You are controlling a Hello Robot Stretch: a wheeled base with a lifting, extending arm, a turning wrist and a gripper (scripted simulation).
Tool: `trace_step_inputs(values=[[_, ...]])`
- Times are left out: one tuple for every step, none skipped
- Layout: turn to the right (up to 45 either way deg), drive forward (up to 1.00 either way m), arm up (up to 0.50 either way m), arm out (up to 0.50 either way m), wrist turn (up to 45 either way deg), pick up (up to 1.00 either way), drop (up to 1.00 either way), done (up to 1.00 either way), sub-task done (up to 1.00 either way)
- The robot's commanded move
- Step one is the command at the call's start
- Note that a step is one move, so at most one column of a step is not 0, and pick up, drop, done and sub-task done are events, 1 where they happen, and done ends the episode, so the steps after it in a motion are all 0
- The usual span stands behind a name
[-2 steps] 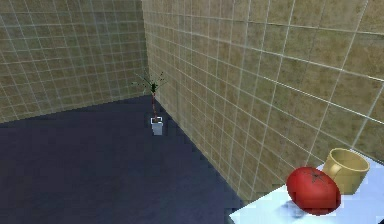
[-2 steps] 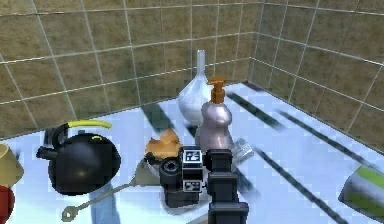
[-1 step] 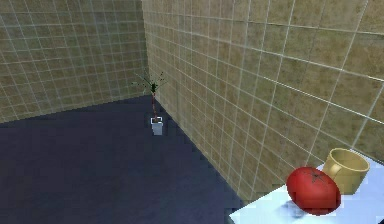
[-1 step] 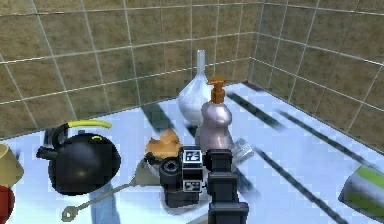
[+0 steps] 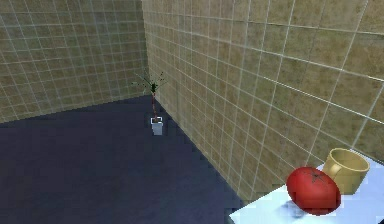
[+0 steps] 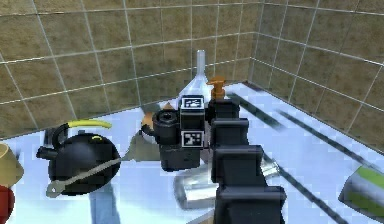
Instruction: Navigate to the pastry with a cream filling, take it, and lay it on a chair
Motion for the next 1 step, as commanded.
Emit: trace_step_inputs(values=[[0.0, 0.0, 0.02, 0.0, 0.0, 0.0, 0.0, 0.0, 0.0]])
